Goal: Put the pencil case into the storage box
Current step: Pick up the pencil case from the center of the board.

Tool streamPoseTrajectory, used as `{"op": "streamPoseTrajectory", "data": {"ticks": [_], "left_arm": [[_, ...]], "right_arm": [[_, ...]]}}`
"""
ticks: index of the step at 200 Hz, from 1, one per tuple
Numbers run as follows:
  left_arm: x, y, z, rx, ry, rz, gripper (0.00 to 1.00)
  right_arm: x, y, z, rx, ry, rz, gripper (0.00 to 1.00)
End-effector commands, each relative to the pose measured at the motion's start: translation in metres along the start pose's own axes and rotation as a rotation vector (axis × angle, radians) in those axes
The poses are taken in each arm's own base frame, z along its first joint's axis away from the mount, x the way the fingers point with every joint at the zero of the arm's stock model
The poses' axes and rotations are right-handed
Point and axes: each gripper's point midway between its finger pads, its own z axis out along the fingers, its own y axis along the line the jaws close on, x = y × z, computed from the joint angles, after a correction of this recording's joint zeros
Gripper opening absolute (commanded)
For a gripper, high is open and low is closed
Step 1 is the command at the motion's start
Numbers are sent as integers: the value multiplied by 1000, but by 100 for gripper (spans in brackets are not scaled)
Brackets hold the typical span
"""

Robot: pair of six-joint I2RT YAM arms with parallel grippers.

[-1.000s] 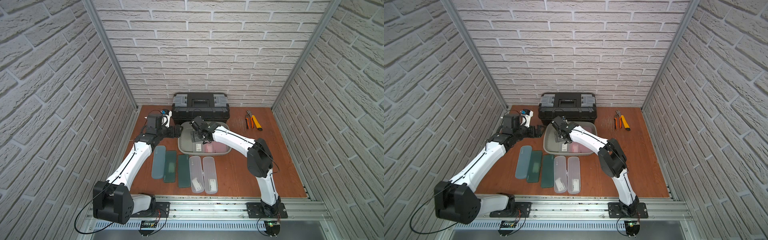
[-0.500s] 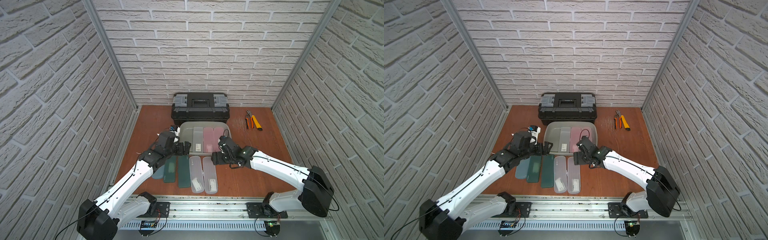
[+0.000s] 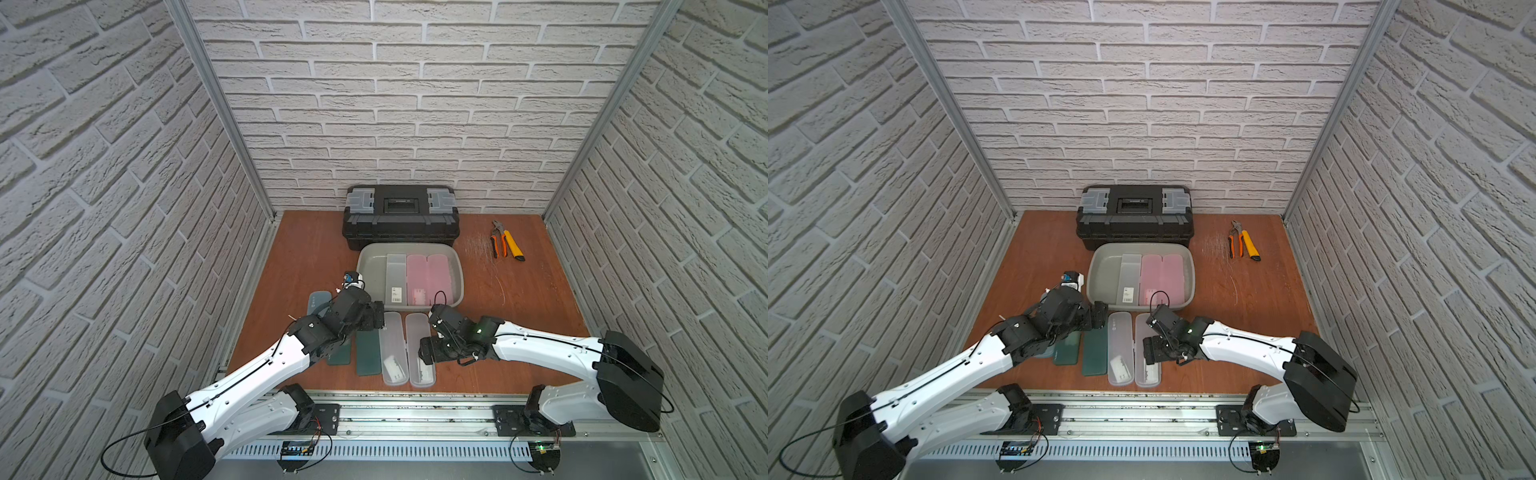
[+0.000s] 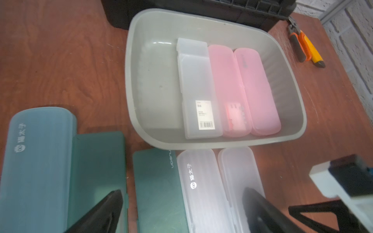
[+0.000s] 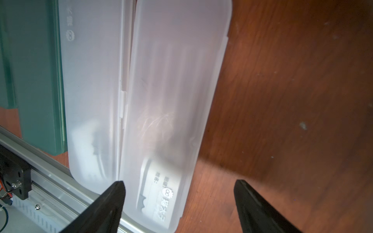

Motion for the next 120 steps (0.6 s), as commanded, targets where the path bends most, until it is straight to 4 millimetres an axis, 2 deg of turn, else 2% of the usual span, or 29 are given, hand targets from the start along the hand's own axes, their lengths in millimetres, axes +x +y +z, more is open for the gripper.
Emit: {"op": "streamPoseTrajectory", "data": {"ticks": [1,39,69,120], "left_arm": [[-19,19,-16,-81,-108,-87,98],[-25,31,-30,-81,-189,-136,98],[-17,37,-31,-100,-164,-131,99],[-15,31,-26,-90,-130,-119,98]], "right_arm": [[-9,12,0,23,-12,-17,88],[-8,18,9,60,19,-65,88],[-4,1,16,168,42,-78,88],[3,-18,19,252,52,-80,88]]}}
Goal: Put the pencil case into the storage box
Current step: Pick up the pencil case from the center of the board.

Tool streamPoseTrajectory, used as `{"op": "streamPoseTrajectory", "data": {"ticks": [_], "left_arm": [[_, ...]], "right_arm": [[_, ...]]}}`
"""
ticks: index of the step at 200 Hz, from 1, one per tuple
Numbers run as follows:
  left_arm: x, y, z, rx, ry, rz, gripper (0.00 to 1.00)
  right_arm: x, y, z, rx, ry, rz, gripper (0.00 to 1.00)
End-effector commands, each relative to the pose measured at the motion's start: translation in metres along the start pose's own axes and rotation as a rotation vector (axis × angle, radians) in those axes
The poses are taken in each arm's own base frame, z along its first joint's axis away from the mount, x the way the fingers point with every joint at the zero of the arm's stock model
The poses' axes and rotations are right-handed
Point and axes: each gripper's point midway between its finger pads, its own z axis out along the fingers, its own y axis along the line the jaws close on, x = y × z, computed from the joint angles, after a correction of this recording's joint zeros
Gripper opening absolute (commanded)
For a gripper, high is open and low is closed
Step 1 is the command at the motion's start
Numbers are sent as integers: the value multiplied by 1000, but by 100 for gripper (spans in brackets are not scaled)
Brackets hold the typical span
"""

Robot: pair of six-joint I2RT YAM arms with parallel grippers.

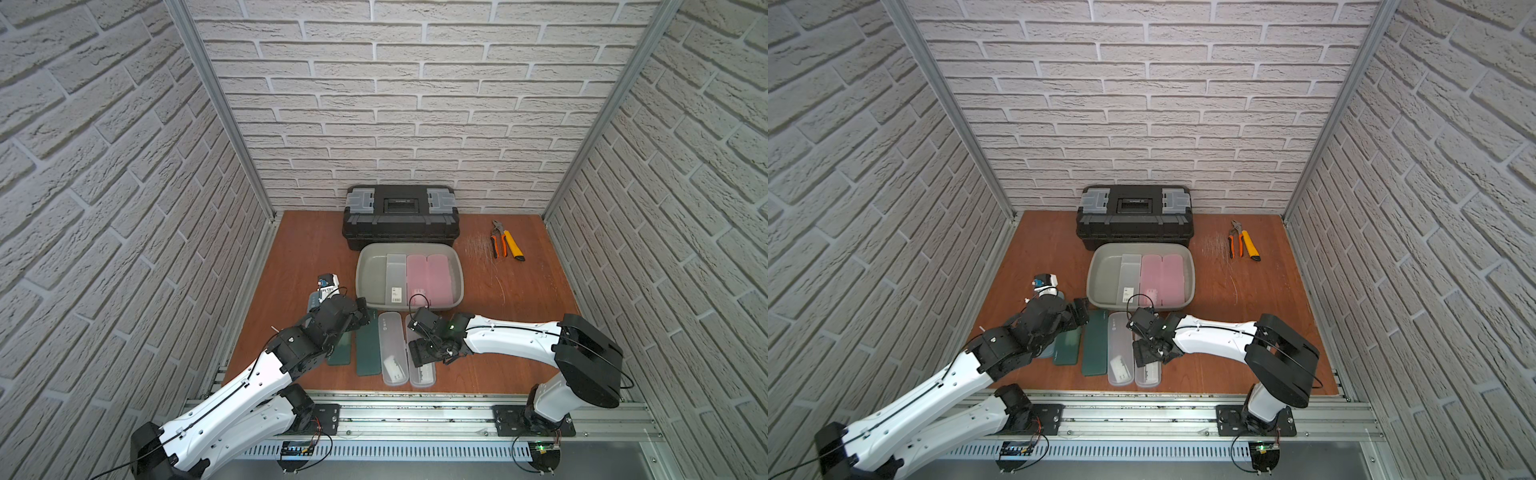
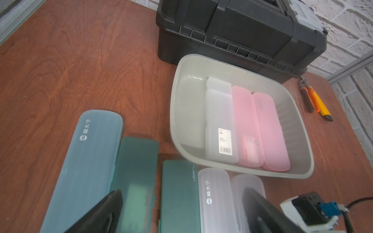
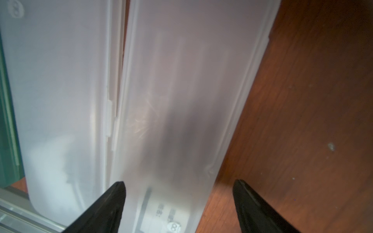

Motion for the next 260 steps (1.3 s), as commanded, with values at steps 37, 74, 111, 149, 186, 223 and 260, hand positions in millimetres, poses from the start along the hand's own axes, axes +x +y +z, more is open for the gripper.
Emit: {"op": "streamPoseTrajectory", "data": {"ticks": [37,74,111,149,186,223,260], "left_arm": [[2,-10,10,5,26,22,99],[2,-14,13,8,30,31,99],[1,-12,11,7,18,24,99],[3,-6,9,-4,13,22,99],[2,-6,8,-6,15,30,99],[3,-4,8,-13,15,30,99],[2,-4,8,-13,12,31,98]], "right_arm": [[4,-64,-14,212,-43,0,87],[-5,-62,-34,136,-109,-8,88],[-9,-25,-40,-70,-133,28,90],[5,-7,-31,-108,-92,24,92],[16,-3,-18,-69,-62,7,93],[22,-13,-7,73,-32,-19,94],[29,-19,5,124,-8,-28,93]]}}
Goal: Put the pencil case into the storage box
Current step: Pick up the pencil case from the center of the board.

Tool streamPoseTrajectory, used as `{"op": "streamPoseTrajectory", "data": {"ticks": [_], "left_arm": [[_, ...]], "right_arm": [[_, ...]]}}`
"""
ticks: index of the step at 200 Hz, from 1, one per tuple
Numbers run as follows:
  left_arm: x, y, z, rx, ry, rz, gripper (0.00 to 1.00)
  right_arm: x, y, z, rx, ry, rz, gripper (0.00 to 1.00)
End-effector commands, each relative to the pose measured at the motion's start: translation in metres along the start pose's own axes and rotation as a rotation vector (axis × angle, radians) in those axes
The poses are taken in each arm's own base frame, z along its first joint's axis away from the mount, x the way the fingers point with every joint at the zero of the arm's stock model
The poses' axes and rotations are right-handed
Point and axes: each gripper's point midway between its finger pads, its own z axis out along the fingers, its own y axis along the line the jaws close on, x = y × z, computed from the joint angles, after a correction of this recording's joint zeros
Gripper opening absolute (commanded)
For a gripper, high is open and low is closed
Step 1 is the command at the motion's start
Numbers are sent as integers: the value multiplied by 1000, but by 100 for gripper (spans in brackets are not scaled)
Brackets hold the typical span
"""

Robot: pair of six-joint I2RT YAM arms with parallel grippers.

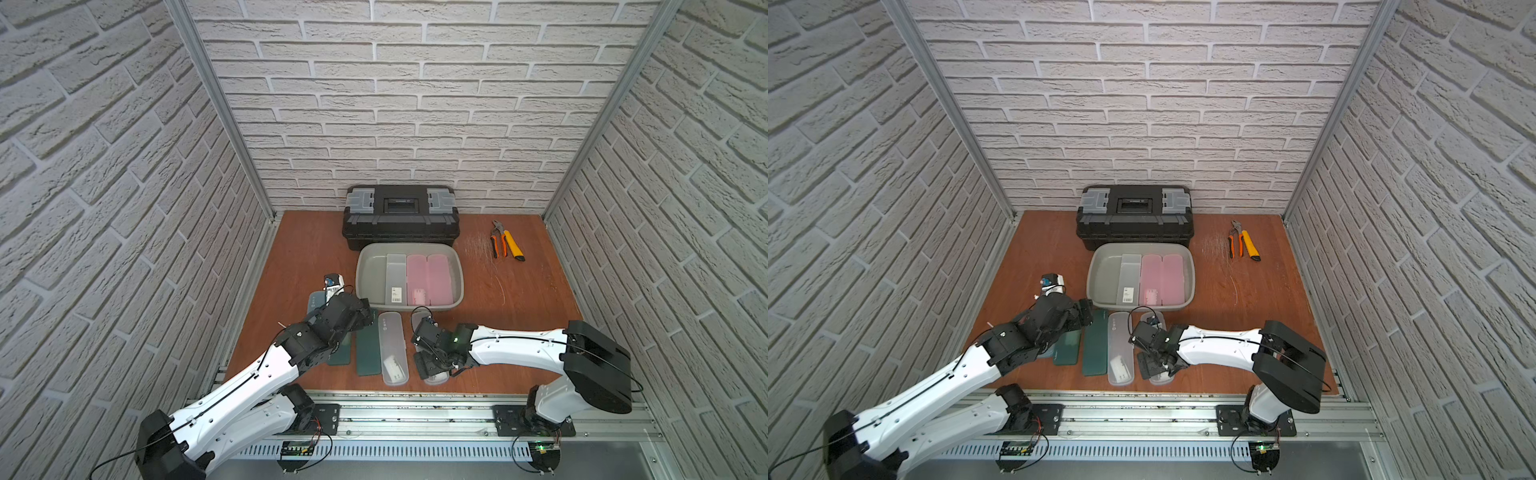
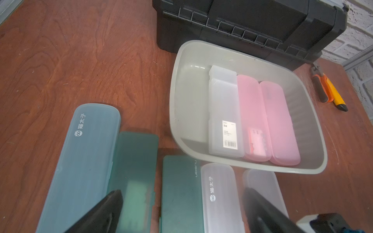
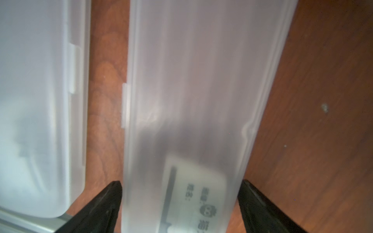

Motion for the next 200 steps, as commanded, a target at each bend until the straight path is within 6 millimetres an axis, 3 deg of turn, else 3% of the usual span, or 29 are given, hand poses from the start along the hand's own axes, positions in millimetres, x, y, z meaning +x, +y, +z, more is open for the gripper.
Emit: {"op": "streamPoseTrajectory", "data": {"ticks": [1,52,112,163,200], "left_arm": [[-8,-1,-4,2,-30,4,99],[-10,-1,-6,-5,-30,15,98],[-13,-3,-10,14,-35,4,99],[-26,-12,-19,50,-59,14,98],[-47,-21,-29,70,-116,101,99]], "right_arm": [[-1,-5,2,49,-12,10,93],[7,-4,11,54,-2,-4,83],[17,-15,0,106,-30,-39,63],[25,-19,-31,78,-90,-66,60],[23,-24,-62,87,-160,-82,58]]}}
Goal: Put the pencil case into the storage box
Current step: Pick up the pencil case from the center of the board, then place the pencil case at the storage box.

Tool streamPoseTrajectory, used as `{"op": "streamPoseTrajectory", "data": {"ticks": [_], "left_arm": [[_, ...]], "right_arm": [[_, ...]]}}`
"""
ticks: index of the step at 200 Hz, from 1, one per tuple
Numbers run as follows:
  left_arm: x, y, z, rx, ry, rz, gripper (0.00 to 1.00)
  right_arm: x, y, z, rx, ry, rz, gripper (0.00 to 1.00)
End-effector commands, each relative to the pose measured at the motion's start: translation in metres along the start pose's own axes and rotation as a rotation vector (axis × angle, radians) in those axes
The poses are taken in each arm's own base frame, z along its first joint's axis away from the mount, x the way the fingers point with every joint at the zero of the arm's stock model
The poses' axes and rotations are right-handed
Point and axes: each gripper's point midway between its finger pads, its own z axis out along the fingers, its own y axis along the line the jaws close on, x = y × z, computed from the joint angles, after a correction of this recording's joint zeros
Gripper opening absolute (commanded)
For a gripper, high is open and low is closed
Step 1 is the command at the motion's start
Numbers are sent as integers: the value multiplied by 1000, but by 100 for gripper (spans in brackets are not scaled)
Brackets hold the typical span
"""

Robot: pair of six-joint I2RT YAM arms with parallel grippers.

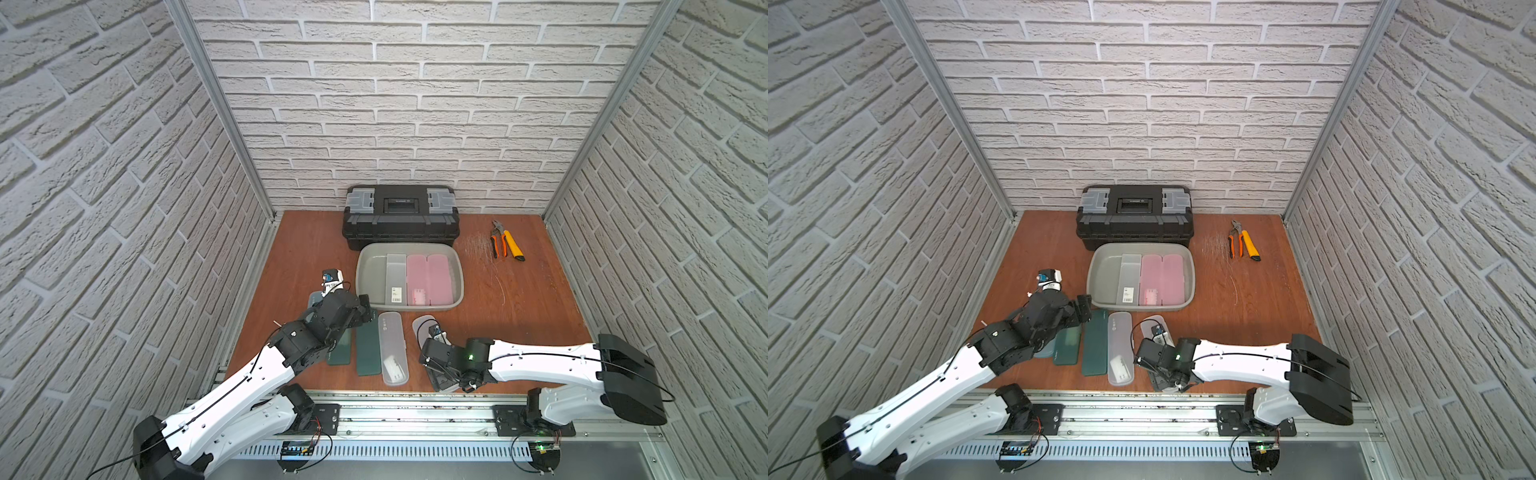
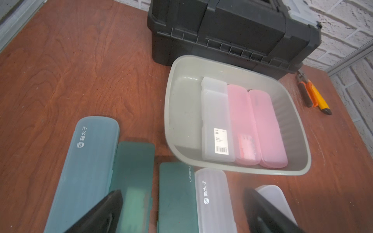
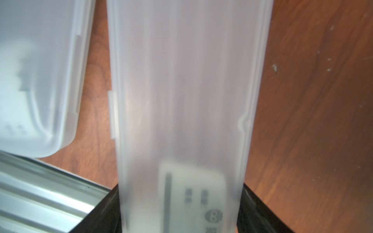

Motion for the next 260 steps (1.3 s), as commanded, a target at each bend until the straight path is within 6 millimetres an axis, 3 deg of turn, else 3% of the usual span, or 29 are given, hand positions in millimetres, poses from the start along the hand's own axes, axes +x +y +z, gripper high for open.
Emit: {"op": "streamPoseTrajectory", "data": {"ticks": [1,29,57,83,106,131,159,189,210,241,245,260], "left_arm": [[-24,-11,-11,35,-70,78,99],[-49,-25,-21,102,-110,217,98],[-73,-21,-24,179,-83,201,99],[-86,-7,-9,205,-25,132,99],[-96,-9,10,244,31,141,98],[-110,-5,35,227,45,168,98],[-123,0,63,297,34,114,98],[-118,10,86,331,61,110,98],[-114,24,91,312,55,73,98],[-119,30,85,283,25,87,98],[-119,30,84,282,22,84,99],[-119,26,83,300,15,85,98]], "right_arm": [[-4,-11,-20,47,-52,-2,58],[-17,-8,-40,15,-105,13,56],[-48,-11,-72,40,-222,65,55],[-82,-1,-84,-9,-243,104,55],[-120,15,-86,-94,-246,118,55],[-158,29,-69,-212,-163,179,54],[-184,44,-54,-268,-122,198,52],[-217,52,-44,-249,-145,180,52],[-240,53,-31,-241,-146,203,50],[-267,56,-6,-225,-139,242,46],[-266,59,7,-213,-117,244,46],[-274,64,20,-216,-113,263,45]]}}
